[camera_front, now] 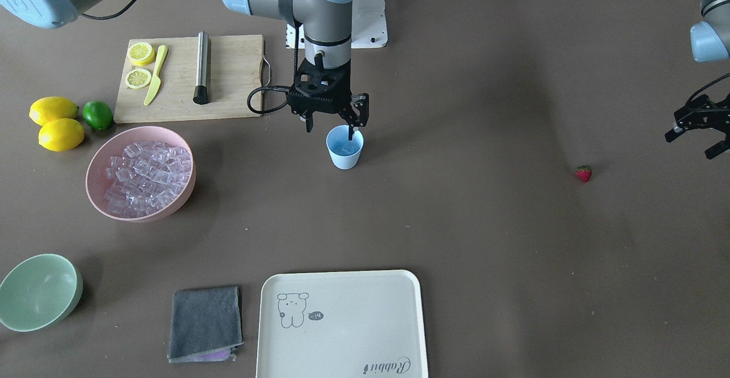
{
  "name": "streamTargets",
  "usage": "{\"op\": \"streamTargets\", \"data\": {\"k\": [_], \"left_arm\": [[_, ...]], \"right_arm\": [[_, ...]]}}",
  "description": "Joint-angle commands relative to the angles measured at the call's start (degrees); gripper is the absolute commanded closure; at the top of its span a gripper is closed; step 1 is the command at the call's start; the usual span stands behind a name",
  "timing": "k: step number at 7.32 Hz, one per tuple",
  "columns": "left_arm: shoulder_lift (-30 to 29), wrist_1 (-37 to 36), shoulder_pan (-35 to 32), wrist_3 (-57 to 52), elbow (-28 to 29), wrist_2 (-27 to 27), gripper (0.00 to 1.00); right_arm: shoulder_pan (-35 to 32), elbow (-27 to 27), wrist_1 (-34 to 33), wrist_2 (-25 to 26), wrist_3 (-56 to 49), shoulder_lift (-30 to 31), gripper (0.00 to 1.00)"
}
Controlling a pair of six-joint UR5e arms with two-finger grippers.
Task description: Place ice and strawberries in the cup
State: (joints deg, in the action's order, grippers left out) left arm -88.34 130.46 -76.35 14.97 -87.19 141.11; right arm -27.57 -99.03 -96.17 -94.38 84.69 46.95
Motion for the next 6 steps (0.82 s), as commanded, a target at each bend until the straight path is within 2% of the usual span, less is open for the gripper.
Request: {"op": "streamTargets", "data": {"k": [1,3,4,6], "left_arm": [[-0.17,1.55,1.20,0.58,-0.26,-0.40,0.01],[-0.17,1.72,5.92,8.28,-3.13,-6.60,0.01],[-0.43,1.64,10.22,12.58,-4.90,-10.47,0.01],[-0.87,1.64,16.47,18.58,-7.02,-16.29,0.02]], "right_arm": [[-10.79,-4.24,0.54,-9.74,-18.32,7.79,0.00],[-21.16,-5.72,0.63,-20.61,-33.89,12.96,0.00],[-26.43,-8.26,1.24,-24.06,-44.16,18.48,0.00],[-37.15,-8.63,5.71,-33.72,-59.82,29.19,0.00]]}}
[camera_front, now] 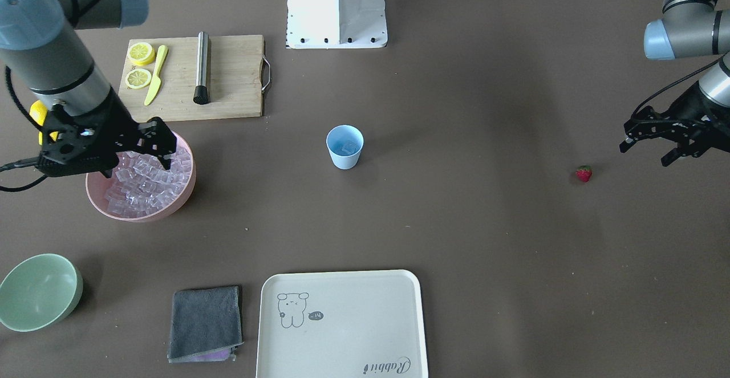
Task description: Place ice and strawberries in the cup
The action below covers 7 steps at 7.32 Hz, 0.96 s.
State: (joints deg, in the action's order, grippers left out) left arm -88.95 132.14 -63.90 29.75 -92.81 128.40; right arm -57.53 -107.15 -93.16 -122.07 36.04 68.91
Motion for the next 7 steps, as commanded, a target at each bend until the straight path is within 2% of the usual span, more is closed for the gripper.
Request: {"op": "streamTargets", "data": {"k": [1,2,4,6,7], "left_arm": [[-1.04,-0.04,5.96,6.09,-1.59,-4.29,0.02],[-1.14,-0.13,6.94,6.46,-1.68,-5.25,0.02],[-1.14,-0.04,7.39,10.22,-1.76,-5.18,0.02],[-1.40,0.05,7.65,11.64,-1.68,-4.82,0.02],[-1.49,0.13,9.31,14.95,-1.59,-5.17,0.02]], "right_arm": [[-12.47,-0.34,6.12,-8.86,-22.05,14.51,0.00],[-18.18,-0.52,7.28,-10.80,-29.64,20.59,0.00],[-26.10,0.00,6.86,-10.30,-39.77,29.49,0.00],[-33.75,1.23,7.29,-10.12,-40.43,37.32,0.00],[-34.92,1.33,7.30,-10.30,-40.44,37.78,0.00]]}}
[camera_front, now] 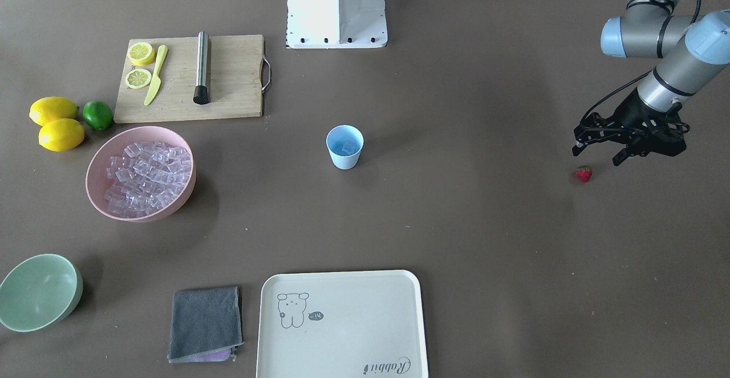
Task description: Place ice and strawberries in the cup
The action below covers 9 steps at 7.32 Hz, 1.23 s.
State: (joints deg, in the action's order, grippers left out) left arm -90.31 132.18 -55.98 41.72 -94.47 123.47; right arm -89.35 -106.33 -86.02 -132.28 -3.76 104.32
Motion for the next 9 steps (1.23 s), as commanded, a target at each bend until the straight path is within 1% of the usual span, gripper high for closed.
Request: {"op": "streamTargets", "data": {"k": [1,2,3,4,5,7,8,9], "left_arm": [[-0.21,0.10,3.05,3.45,0.69,-1.12,0.02],[-0.30,0.01,3.33,3.54,0.87,-3.91,0.02],[-0.65,0.01,3.51,3.11,2.17,-4.55,0.03],[-2.31,-0.08,3.51,3.01,4.53,-5.25,0.03],[-2.93,-0.08,3.60,2.93,5.34,-6.91,0.03],[-3.56,0.01,5.25,2.93,6.40,-7.72,0.04],[-3.47,0.01,5.35,2.93,6.40,-7.81,0.15],[-3.12,0.01,5.35,2.14,6.40,-7.81,0.23]], "right_arm": [[-3.11,0.59,0.06,0.00,-0.54,2.12,0.00],[-3.11,0.59,0.06,-0.26,-0.54,2.11,0.00],[-3.11,0.59,0.15,-0.26,-0.54,2.11,0.00],[-3.11,0.59,0.15,-0.35,-0.54,2.11,0.00],[-3.02,0.59,0.15,-0.35,-0.54,2.11,0.00],[-3.02,0.59,0.15,-0.44,-0.54,2.11,0.00],[-3.02,0.59,0.15,-0.52,-0.54,2.11,0.00],[-3.02,0.59,0.06,-0.52,-0.54,2.11,0.00]]}}
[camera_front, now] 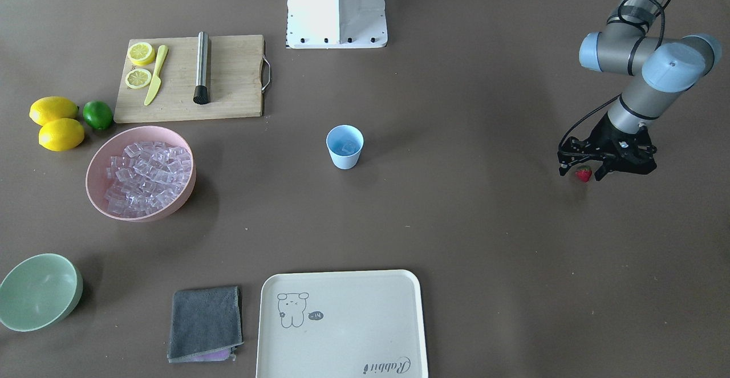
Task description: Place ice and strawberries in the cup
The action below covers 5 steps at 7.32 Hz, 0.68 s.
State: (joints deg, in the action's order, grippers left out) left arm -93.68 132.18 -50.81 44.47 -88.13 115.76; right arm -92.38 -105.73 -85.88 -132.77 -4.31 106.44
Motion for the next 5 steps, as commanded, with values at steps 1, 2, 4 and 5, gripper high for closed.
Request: {"op": "streamTargets", "data": {"k": [1,2,4,5], "left_arm": [[0.78,0.09,0.18,-2.96,0.16,-0.01,0.24],[0.78,0.09,0.18,-3.24,0.16,-0.01,0.27],[0.87,0.01,0.18,-3.33,0.16,-0.10,0.59],[0.87,0.01,0.18,-3.33,0.16,-0.01,0.84]], "right_arm": [[0.00,0.00,-0.07,-0.12,0.00,0.00,0.00],[0.00,0.00,-0.07,-0.12,0.00,0.00,0.00],[0.00,0.00,-0.07,-0.21,0.00,0.00,0.00],[0.00,0.00,-0.16,-0.21,0.00,0.00,0.00]]}}
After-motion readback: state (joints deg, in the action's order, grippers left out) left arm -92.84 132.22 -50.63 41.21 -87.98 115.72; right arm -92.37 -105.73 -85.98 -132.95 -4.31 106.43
